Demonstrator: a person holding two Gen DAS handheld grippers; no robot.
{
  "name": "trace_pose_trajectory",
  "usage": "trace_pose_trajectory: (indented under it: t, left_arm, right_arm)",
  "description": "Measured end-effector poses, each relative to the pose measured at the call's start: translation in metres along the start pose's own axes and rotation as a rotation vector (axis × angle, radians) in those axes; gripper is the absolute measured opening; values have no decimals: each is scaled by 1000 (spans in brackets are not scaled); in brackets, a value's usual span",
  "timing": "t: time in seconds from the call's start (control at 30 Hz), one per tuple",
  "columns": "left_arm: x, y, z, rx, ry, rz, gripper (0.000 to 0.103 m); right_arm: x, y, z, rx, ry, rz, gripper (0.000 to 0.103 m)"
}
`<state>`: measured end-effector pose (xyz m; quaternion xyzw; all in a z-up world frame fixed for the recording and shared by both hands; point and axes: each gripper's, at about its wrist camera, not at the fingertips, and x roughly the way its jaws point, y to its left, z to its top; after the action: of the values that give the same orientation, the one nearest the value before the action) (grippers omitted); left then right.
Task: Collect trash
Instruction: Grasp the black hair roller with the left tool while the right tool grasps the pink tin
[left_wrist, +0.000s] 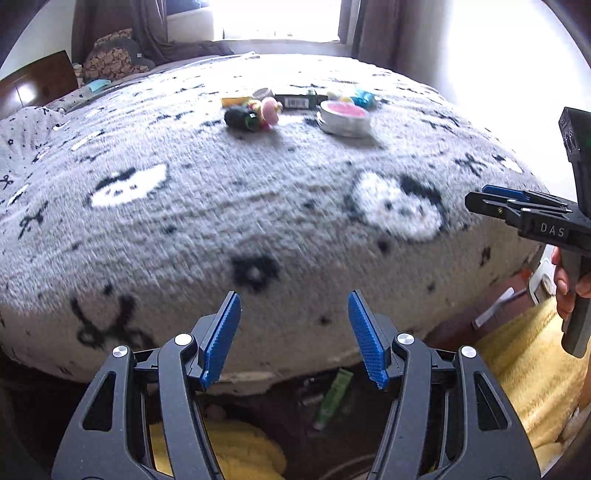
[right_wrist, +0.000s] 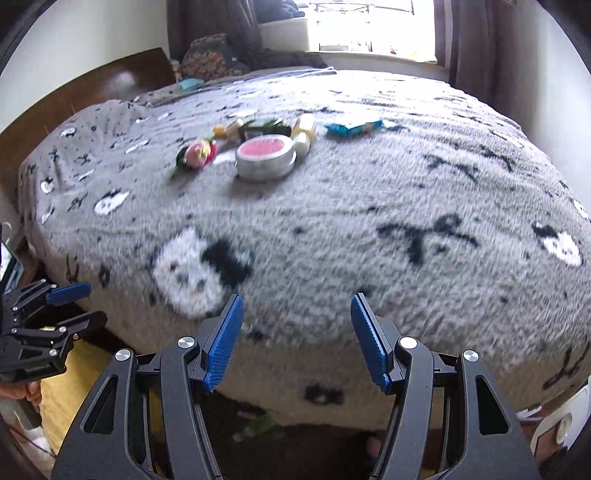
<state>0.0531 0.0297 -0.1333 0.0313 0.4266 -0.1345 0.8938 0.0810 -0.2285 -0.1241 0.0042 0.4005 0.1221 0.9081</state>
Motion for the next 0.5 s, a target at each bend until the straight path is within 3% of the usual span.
trace_pose_trajectory:
  t: [0.2, 0.27, 0.33, 0.5]
  left_arm:
    - [16, 13, 23, -8, -17, 19, 57]
    - [30, 15, 37, -7, -19, 30, 57]
    - [40, 20, 48, -12, -14, 37, 57]
    - [61, 32, 65, -23, 6, 38, 59]
  right_arm:
    - [22, -1, 39, 26, -26, -8, 63]
    - [32, 0, 50, 30, -33, -10, 66]
    - [47, 5, 61, 29, -34, -1, 76]
    - [86, 19, 81, 24, -3, 28, 77]
